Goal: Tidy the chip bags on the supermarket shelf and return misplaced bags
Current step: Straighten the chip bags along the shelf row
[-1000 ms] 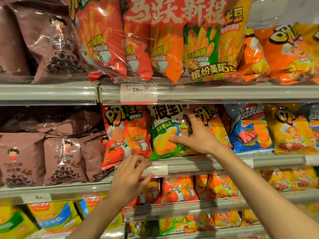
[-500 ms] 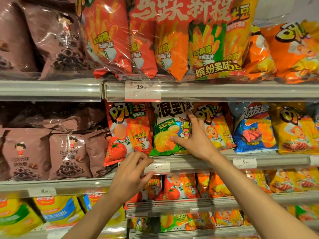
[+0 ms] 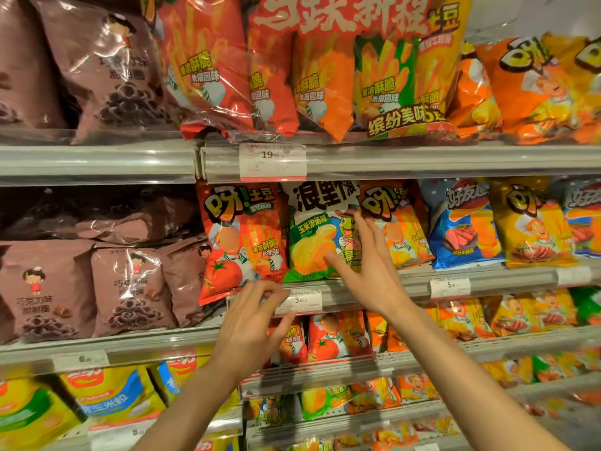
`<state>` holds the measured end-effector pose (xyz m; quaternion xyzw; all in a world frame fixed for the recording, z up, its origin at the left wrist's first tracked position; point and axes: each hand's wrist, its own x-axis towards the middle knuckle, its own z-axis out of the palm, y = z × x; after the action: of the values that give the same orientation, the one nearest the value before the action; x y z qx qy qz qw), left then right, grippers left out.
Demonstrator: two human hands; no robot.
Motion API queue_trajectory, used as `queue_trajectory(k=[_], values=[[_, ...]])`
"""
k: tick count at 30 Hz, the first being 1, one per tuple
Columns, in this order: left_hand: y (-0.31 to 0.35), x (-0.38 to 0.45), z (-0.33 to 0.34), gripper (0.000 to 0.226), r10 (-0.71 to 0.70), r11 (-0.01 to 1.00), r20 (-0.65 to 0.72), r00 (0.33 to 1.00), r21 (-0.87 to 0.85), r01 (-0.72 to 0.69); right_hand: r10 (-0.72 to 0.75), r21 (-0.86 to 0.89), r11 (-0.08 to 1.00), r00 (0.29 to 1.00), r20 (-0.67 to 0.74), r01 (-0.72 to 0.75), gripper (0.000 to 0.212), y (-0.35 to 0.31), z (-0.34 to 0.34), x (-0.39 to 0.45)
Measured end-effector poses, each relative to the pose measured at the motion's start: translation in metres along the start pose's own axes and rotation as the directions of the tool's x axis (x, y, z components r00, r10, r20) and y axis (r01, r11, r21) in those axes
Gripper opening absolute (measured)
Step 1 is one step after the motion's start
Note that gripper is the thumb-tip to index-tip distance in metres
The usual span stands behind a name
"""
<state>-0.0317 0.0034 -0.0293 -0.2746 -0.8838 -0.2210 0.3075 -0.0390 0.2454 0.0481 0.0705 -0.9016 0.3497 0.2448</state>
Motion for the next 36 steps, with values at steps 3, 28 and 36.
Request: queue_trajectory(k=[3,28,36], values=[[0.001,-0.016,-0.003,0.041,-0.014,0.998,-0.011,1.0,-0.054,0.013,-0.013,-0.061,0.998,0.999,-0.052,0.01,0.079,0.001,0.001,-0.036],[0.153,-0.036,0.086,0.044,-0.449,0.877,-0.066,0.891,-0.227,0.424,0.222,-0.064,0.974,0.974,0.04,-0.22,0.072,0.176,-0.081,-0.149],[0.233,0.025,0.143,0.044,-0.348,0.936,-0.19,0.918,-0.121,0.33,0.201,-0.073,0.978,0.977,0.067,-0.196,0.058,0.261,-0.154,-0.101]])
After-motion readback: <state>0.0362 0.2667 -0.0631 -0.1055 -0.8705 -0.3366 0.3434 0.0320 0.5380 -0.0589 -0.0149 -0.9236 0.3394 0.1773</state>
